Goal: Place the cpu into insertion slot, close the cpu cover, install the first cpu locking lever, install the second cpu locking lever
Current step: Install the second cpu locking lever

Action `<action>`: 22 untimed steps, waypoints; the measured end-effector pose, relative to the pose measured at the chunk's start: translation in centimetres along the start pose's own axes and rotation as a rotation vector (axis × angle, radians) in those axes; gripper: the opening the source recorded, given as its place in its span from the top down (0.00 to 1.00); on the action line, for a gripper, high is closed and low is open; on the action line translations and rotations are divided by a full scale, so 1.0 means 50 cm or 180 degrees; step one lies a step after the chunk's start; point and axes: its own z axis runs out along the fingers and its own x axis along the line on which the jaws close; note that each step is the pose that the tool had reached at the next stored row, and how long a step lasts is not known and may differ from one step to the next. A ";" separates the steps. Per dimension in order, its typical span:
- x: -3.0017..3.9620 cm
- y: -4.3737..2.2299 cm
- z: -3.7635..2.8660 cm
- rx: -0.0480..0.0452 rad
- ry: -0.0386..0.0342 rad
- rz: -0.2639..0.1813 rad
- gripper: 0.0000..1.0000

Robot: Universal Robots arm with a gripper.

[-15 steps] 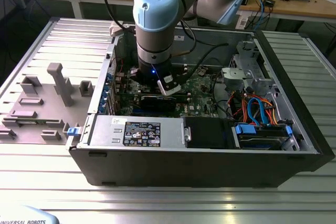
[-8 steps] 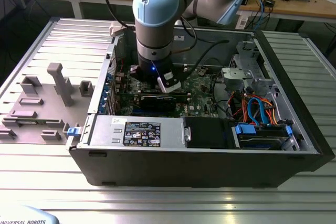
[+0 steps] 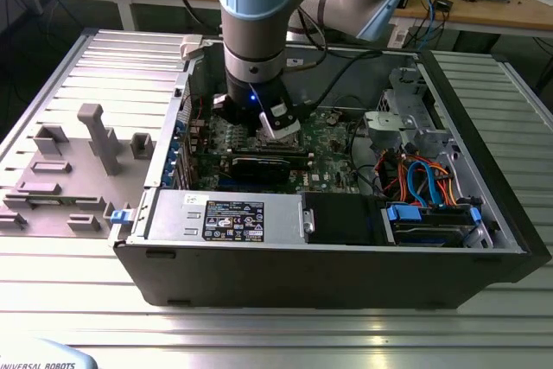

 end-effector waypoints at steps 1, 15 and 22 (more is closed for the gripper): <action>0.000 0.002 -0.007 0.0000 0.0001 0.0001 0.89; -0.016 0.014 -0.051 -0.0002 0.0056 0.0015 0.89; -0.050 0.014 -0.052 0.0059 0.0226 0.0085 0.89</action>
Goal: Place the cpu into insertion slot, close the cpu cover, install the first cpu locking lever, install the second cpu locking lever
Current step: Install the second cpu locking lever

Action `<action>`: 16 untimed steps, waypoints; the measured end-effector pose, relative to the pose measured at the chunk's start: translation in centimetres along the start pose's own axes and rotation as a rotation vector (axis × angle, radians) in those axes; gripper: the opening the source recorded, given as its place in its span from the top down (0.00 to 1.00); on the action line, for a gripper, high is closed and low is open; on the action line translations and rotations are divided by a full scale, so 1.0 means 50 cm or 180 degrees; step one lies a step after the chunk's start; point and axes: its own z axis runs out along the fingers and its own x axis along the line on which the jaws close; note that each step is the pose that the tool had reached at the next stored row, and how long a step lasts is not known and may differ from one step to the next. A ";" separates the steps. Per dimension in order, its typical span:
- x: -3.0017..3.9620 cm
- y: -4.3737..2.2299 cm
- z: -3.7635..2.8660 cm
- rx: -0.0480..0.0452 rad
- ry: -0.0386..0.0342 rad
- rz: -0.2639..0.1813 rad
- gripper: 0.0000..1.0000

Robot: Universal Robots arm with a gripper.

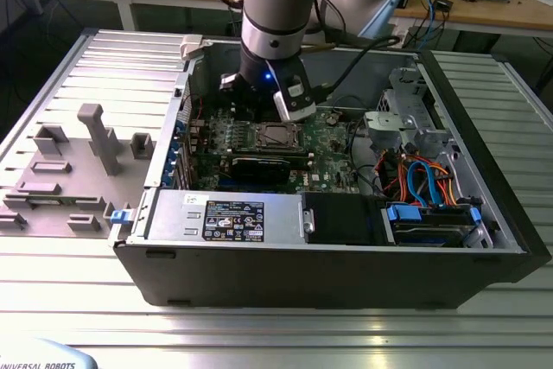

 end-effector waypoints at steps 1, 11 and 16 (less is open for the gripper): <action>-0.005 0.000 0.000 0.0007 0.0003 0.0004 0.89; -0.031 -0.005 0.003 0.0095 0.0003 0.0141 0.89; -0.033 -0.015 0.022 0.0093 -0.0001 0.0172 0.89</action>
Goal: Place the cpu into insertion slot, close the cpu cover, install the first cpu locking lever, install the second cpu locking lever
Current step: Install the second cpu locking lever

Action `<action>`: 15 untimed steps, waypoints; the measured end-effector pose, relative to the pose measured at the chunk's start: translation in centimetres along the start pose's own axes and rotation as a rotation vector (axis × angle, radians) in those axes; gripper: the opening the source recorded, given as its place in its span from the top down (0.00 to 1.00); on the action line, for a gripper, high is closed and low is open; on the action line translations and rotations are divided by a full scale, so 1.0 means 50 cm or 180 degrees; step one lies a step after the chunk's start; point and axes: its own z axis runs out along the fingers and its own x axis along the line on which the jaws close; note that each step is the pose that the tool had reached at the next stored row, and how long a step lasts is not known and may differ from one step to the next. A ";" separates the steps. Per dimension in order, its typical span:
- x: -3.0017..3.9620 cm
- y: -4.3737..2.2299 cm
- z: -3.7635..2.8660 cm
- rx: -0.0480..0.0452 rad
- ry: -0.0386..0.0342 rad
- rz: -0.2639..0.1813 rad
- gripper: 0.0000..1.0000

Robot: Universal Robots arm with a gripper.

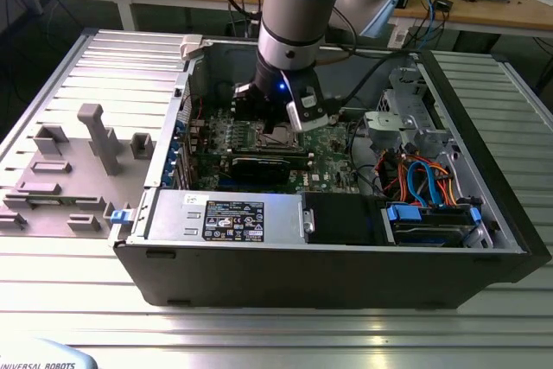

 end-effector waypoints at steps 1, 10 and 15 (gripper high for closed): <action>0.000 -0.001 0.004 0.0000 0.0000 0.0003 0.89; 0.009 -0.016 0.027 -0.0001 0.0013 0.0025 0.89; 0.018 -0.018 0.033 -0.0004 0.0014 0.0038 0.89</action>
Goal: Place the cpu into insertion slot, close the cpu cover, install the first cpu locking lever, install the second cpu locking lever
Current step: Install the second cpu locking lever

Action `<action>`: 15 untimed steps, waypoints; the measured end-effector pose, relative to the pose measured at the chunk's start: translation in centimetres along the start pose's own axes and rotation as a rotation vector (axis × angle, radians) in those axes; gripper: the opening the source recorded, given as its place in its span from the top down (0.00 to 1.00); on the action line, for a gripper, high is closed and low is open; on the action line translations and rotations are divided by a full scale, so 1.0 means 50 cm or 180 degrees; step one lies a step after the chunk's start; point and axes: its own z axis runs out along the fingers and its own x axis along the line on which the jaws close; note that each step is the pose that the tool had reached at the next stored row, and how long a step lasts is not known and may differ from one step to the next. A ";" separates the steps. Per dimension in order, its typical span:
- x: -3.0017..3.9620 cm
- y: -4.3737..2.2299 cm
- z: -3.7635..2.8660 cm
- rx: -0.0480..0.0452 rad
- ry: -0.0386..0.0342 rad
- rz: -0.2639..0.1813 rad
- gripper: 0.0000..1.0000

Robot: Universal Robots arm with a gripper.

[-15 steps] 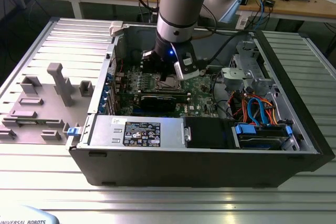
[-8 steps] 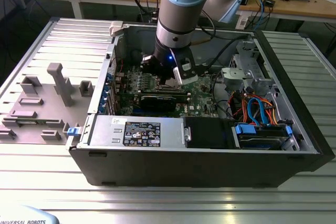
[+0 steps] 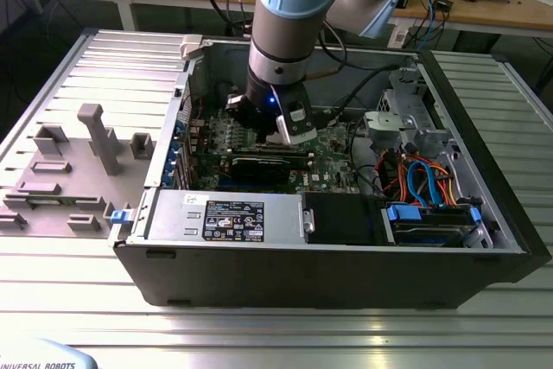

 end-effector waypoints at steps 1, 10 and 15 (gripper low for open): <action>0.000 -0.001 0.001 -0.0011 0.0001 0.0000 0.89; 0.001 -0.012 0.015 -0.0089 0.0002 0.0016 0.89; 0.002 -0.013 0.015 -0.0090 0.0002 0.0016 0.89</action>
